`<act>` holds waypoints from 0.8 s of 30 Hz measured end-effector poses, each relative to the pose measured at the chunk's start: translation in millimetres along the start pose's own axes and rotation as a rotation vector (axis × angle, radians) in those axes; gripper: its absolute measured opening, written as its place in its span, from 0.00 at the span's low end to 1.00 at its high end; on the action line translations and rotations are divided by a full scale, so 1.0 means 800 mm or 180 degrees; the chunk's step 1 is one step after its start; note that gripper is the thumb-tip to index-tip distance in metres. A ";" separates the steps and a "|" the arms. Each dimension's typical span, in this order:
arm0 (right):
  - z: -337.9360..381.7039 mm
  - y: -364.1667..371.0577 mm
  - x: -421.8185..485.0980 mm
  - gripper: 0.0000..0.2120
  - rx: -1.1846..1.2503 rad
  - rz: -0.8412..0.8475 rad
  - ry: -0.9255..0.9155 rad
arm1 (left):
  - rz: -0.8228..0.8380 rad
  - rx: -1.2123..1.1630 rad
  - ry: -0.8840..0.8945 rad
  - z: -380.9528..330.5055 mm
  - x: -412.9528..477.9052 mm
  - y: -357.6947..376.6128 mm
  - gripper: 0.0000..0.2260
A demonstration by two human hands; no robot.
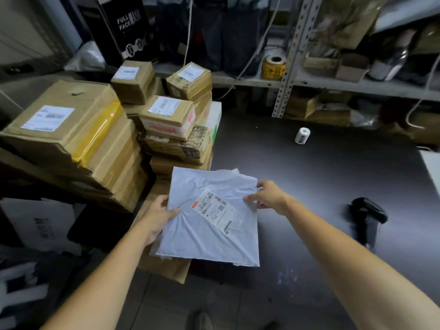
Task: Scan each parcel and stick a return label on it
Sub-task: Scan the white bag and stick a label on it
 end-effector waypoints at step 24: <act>-0.120 -0.259 0.060 0.25 -0.0800 -0.1696 0.0004 | 0.0577 0.1108 0.0760 -0.086 0.001 0.366 0.19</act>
Point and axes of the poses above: each hand's wrist, its own x-axis towards the middle knuckle, its own y-axis out of the palm, z = x × y, the point moved 3 cm from there along x, towards the middle knuckle, and after that the axes turned 14 degrees about -z, right-handed, at the moved point
